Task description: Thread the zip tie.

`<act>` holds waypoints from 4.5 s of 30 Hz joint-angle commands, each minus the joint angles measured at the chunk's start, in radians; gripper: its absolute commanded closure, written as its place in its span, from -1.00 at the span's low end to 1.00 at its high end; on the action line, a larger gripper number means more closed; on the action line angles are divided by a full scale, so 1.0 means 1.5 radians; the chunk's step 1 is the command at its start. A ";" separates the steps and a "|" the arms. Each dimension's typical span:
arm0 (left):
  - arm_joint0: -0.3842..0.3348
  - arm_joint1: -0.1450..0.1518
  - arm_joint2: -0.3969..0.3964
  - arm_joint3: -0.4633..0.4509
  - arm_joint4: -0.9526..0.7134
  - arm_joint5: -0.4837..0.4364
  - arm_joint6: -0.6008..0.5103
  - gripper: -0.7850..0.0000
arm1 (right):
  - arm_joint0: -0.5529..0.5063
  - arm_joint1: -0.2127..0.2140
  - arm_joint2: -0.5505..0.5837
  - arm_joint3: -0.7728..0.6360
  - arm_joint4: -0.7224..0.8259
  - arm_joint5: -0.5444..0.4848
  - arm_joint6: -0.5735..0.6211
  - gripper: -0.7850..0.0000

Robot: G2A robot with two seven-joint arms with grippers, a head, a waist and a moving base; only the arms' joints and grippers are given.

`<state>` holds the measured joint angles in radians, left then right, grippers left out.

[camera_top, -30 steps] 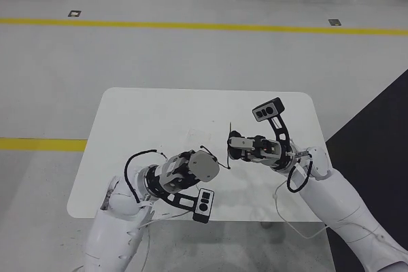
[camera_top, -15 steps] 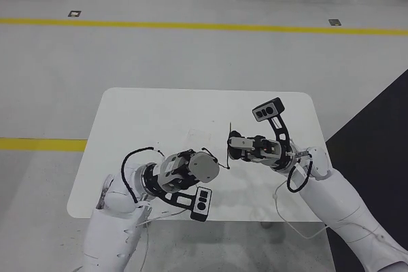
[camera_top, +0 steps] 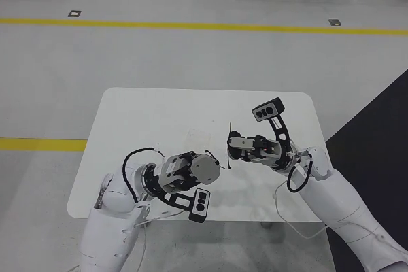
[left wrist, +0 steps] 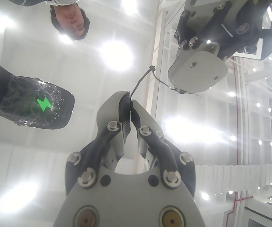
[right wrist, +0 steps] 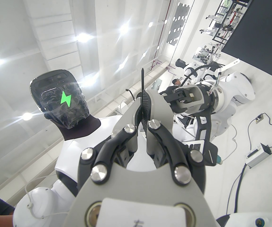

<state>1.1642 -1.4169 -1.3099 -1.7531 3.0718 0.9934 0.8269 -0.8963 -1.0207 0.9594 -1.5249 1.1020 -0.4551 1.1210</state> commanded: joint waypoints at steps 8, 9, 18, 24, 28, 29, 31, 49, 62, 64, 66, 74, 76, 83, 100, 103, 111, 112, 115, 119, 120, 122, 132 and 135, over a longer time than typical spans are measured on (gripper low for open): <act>0.000 0.000 0.000 0.000 0.000 0.000 0.000 1.00 | 0.000 0.000 0.000 0.000 0.000 0.000 0.000 1.00; 0.000 0.000 0.000 0.000 0.000 0.000 0.000 1.00 | 0.000 0.000 0.000 0.000 0.000 0.000 0.000 1.00; 0.006 0.002 -0.013 -0.011 0.000 0.013 -0.036 1.00 | 0.000 0.000 0.000 0.000 0.000 0.000 0.000 1.00; 0.004 -0.001 -0.017 -0.009 0.000 0.013 -0.021 1.00 | 0.000 0.000 0.000 0.000 0.000 0.000 0.000 1.00; 0.006 -0.004 -0.013 -0.011 0.000 0.013 -0.013 1.00 | 0.000 0.000 0.000 0.000 0.000 0.000 0.000 1.00; 0.006 -0.005 -0.012 -0.011 0.000 0.013 -0.013 1.00 | 0.000 0.000 0.000 0.000 0.000 0.000 0.000 1.00; 0.005 -0.007 -0.016 -0.013 0.000 0.013 -0.013 1.00 | 0.000 0.000 0.000 0.000 0.000 0.000 0.000 1.00; -0.020 0.008 0.019 0.019 0.000 0.013 -0.013 1.00 | 0.000 0.000 0.000 0.000 0.000 0.000 0.000 1.00; -0.052 0.042 0.036 0.034 0.000 0.013 -0.013 1.00 | 0.000 0.000 0.000 0.000 0.000 0.000 0.000 1.00; -0.059 0.047 0.039 0.037 0.000 0.013 -0.013 1.00 | 0.000 0.000 0.000 0.000 0.000 0.000 0.000 1.00; -0.061 0.050 0.047 0.042 0.000 0.013 -0.013 1.00 | 0.000 0.000 0.000 0.000 0.000 0.000 0.000 1.00; -0.063 0.058 0.051 0.038 0.000 0.013 -0.013 1.00 | 0.000 0.000 0.000 0.000 0.000 0.000 0.000 1.00; -0.064 0.058 0.042 0.031 0.000 0.013 -0.013 1.00 | 0.000 0.000 0.000 0.000 0.000 0.000 0.000 1.00; -0.054 0.057 0.042 0.034 0.000 0.013 -0.013 0.78 | 0.000 0.000 0.000 0.000 0.000 0.000 0.000 1.00; -0.049 0.055 0.032 0.032 0.000 0.013 -0.013 -1.00 | 0.000 0.000 0.000 0.000 0.000 0.000 0.000 1.00; -0.045 0.050 0.025 0.036 0.000 0.013 -0.013 -1.00 | 0.000 0.000 0.000 0.000 0.000 0.000 0.000 1.00; -0.005 0.024 -0.043 0.073 0.000 0.013 -0.105 -1.00 | 0.000 0.000 0.000 0.000 0.000 0.000 0.000 1.00; -0.005 0.024 -0.043 0.073 0.000 0.013 -0.105 -1.00 | 0.000 0.000 0.000 0.000 0.000 0.000 0.000 1.00; -0.005 0.024 -0.043 0.073 0.000 0.013 -0.105 -1.00 | 0.000 0.000 0.000 0.000 0.000 0.000 0.000 1.00; -0.005 0.024 -0.043 0.071 0.000 0.011 -0.106 -1.00 | 0.000 0.000 0.000 0.000 0.000 0.000 0.000 1.00; -0.008 0.026 -0.046 0.058 0.000 0.011 -0.089 -1.00 | 0.000 0.000 0.000 0.000 0.000 0.000 0.000 1.00; -0.027 0.037 -0.084 0.029 0.000 0.007 -0.007 -1.00 | 0.000 0.000 0.000 0.000 0.000 0.000 0.000 1.00; -0.110 0.169 -0.075 -0.069 0.000 -0.141 0.141 -1.00 | 0.000 0.000 0.000 0.000 0.000 0.000 0.000 1.00; -0.115 0.177 -0.068 -0.065 0.000 -0.147 0.148 -1.00 | 0.000 0.000 0.000 0.000 0.000 0.000 0.000 1.00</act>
<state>0.9914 -1.1525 -1.4116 -1.8502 3.0718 0.7712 1.0493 -0.8963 -1.0207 0.9594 -1.5249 1.1020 -0.4551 1.1210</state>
